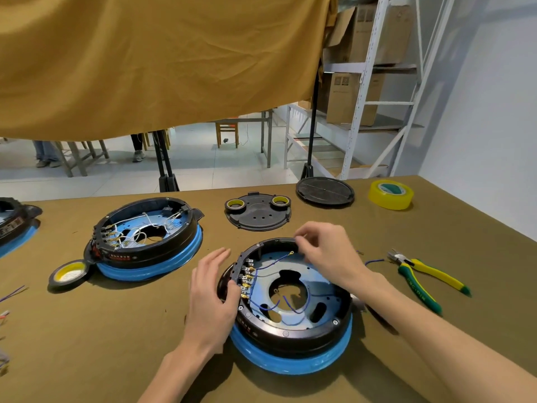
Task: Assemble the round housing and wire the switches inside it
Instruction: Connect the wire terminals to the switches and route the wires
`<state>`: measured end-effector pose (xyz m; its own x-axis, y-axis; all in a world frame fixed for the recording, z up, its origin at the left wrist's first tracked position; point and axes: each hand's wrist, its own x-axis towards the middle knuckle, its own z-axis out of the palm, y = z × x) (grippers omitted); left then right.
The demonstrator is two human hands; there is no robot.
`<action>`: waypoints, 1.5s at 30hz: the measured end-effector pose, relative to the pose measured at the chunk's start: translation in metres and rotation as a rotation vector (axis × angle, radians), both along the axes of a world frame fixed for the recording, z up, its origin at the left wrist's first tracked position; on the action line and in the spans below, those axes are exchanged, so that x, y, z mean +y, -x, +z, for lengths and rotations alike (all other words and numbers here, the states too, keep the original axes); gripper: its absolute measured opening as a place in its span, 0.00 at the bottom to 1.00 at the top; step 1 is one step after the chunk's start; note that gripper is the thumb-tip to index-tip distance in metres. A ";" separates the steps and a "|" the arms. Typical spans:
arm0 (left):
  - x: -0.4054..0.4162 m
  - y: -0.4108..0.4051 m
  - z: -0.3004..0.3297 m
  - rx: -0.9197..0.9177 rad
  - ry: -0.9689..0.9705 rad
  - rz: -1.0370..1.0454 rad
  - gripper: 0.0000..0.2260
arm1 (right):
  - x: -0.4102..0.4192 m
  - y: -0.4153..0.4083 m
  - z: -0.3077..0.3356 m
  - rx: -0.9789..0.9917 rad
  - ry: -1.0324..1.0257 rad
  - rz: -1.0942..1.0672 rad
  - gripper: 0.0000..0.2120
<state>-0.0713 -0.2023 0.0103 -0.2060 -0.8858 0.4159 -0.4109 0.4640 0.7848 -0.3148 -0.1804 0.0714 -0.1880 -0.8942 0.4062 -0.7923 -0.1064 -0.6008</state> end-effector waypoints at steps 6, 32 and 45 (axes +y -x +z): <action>0.005 0.030 0.035 -0.268 0.144 -0.230 0.10 | -0.005 0.033 -0.023 0.008 -0.211 -0.160 0.11; -0.008 0.090 0.036 -0.398 -0.082 -0.670 0.07 | -0.003 0.034 -0.046 -0.358 -0.101 -0.153 0.15; -0.008 0.097 0.035 -0.571 0.084 -0.625 0.07 | -0.012 0.040 -0.052 -0.343 -0.093 -0.152 0.20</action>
